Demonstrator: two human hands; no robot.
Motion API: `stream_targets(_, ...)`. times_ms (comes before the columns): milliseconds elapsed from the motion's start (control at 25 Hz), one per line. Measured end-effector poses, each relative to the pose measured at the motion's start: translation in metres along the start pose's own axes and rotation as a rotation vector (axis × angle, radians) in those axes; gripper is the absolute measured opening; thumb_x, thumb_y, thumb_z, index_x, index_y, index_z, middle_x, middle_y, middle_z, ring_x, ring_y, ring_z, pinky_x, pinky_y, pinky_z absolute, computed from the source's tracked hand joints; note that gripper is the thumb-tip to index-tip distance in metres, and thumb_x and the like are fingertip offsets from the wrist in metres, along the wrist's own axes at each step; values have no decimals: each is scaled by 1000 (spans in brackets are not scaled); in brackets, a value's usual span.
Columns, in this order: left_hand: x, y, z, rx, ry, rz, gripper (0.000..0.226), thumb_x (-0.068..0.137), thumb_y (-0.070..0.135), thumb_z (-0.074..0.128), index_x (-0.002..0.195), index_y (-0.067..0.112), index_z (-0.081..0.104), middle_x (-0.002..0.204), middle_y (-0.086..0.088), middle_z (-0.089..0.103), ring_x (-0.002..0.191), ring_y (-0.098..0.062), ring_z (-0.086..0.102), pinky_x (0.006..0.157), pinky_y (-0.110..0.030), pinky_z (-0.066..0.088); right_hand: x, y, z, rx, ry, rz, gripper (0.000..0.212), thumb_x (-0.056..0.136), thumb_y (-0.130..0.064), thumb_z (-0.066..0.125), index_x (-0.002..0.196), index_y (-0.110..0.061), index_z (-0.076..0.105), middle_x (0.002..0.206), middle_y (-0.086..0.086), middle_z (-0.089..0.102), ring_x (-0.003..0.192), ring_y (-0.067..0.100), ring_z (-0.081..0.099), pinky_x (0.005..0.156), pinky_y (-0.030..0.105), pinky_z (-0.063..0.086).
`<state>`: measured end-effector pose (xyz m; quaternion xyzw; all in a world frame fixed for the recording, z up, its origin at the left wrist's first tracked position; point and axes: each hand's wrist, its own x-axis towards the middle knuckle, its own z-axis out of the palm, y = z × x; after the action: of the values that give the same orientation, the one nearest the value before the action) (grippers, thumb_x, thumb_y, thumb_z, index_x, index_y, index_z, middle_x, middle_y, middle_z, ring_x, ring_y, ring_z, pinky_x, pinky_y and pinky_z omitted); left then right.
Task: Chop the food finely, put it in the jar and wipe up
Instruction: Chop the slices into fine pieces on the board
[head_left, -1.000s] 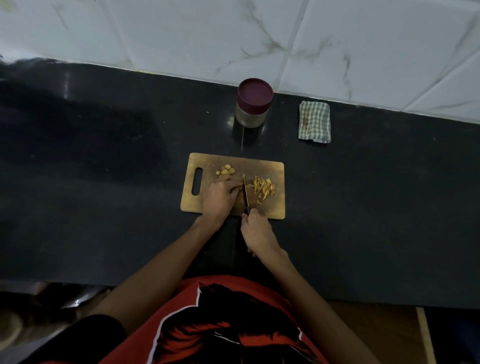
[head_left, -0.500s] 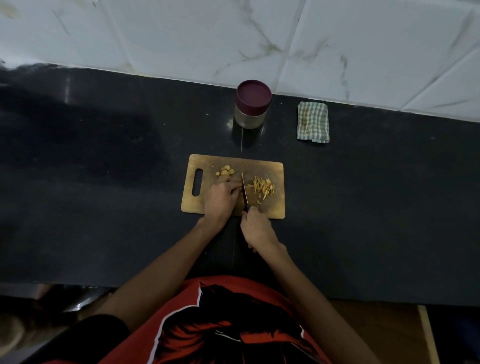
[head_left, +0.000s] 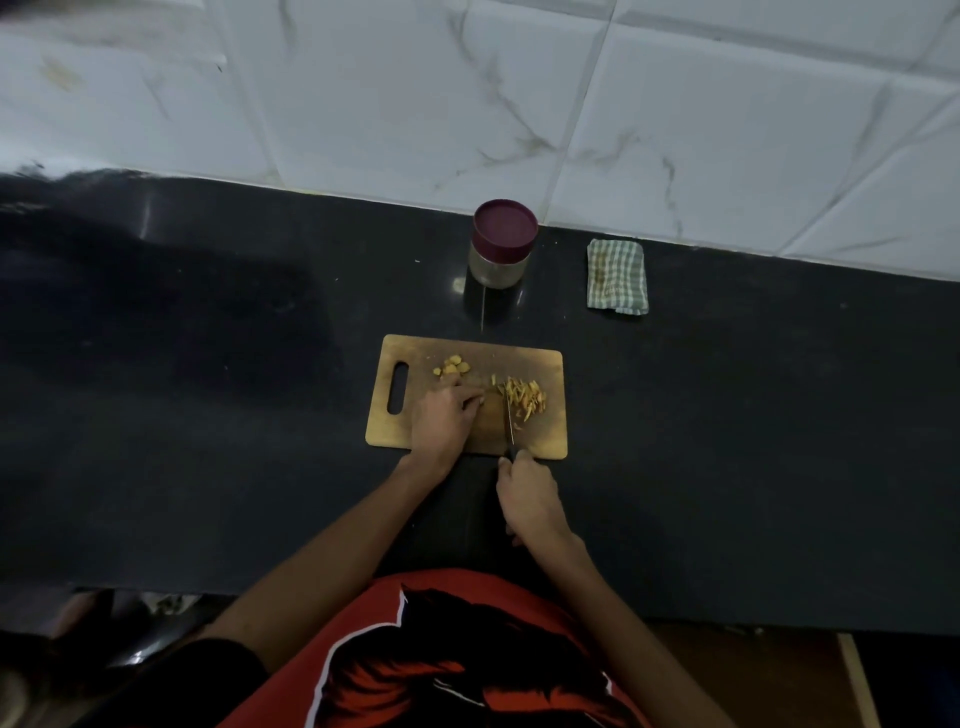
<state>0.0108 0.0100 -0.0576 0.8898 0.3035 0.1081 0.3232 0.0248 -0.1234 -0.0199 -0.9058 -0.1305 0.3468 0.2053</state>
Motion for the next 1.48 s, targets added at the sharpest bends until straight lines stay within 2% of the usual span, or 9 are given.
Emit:
stream_targets(240, 5, -4, -5, -81, -54, 3, 20, 91, 14, 59, 107, 14, 71, 108, -4, 63, 92, -12, 58, 81, -22, 46, -7, 1, -8, 118, -86, 53, 33, 105, -33, 34, 114, -6, 50, 98, 19, 65, 51, 20, 60, 41, 31, 51)
stream_targets(400, 5, 1, -12, -94, -43, 49, 21, 91, 10, 57, 107, 13, 70, 105, -2, 62, 87, -5, 53, 77, -12, 37, -7, -2, -7, 117, -133, 36, 31, 105, -32, 35, 116, -7, 49, 89, 15, 63, 48, 17, 58, 39, 28, 47)
stream_targets(560, 5, 1, -18, -130, 6, 55, 20, 90, 7, 58, 105, 11, 71, 105, -2, 63, 90, -9, 58, 79, -12, 40, -1, -8, -5, 50, -138, -40, 28, 105, -32, 34, 108, -10, 50, 90, 13, 63, 53, 18, 61, 42, 30, 52)
stream_targets(680, 8, -2, -21, -231, 5, -38, 18, 89, 10, 61, 104, 11, 71, 105, -1, 65, 88, -13, 62, 78, -23, 51, 6, -6, -7, 30, -91, -33, 27, 105, -32, 34, 106, -11, 50, 93, 13, 64, 57, 21, 63, 46, 33, 55)
stream_targets(880, 14, -7, -22, -582, -45, -252, 18, 88, 5, 61, 104, 8, 69, 81, -4, 69, 60, -16, 62, 55, -24, 53, 4, 2, -16, 62, -64, 1, 27, 105, -34, 34, 108, -12, 49, 91, 12, 64, 51, 18, 60, 41, 27, 48)
stream_targets(1040, 16, -8, -27, -736, -27, -274, 20, 87, 2, 60, 98, 15, 71, 99, -3, 70, 80, -7, 65, 72, -22, 54, 3, -6, -11, 30, -147, -58, 26, 106, -34, 34, 112, -12, 49, 90, 11, 63, 51, 16, 60, 39, 26, 46)
stream_targets(1120, 14, -7, -31, -760, -43, -279, 20, 88, 0, 58, 102, 10, 70, 100, -1, 69, 74, 0, 64, 68, -16, 54, 6, -6, -9, 8, -139, -64, 27, 106, -33, 34, 112, -11, 50, 92, 11, 62, 54, 17, 60, 41, 27, 49)
stream_targets(1240, 12, -8, -32, -822, -59, -286, 21, 88, -3, 57, 105, 2, 68, 94, -5, 68, 58, -3, 61, 54, -15, 51, 10, 1, -11, 6, -51, -46, 27, 105, -33, 34, 106, -11, 50, 95, 13, 63, 58, 21, 63, 50, 36, 57)
stream_targets(1480, 12, -7, -39, -1046, -62, -406, 18, 89, 0, 56, 101, 5, 68, 93, -5, 69, 64, -8, 60, 52, -19, 50, 9, 0, -10, 37, -40, -73, 29, 105, -34, 35, 109, -10, 50, 98, 14, 63, 58, 23, 64, 45, 32, 54)
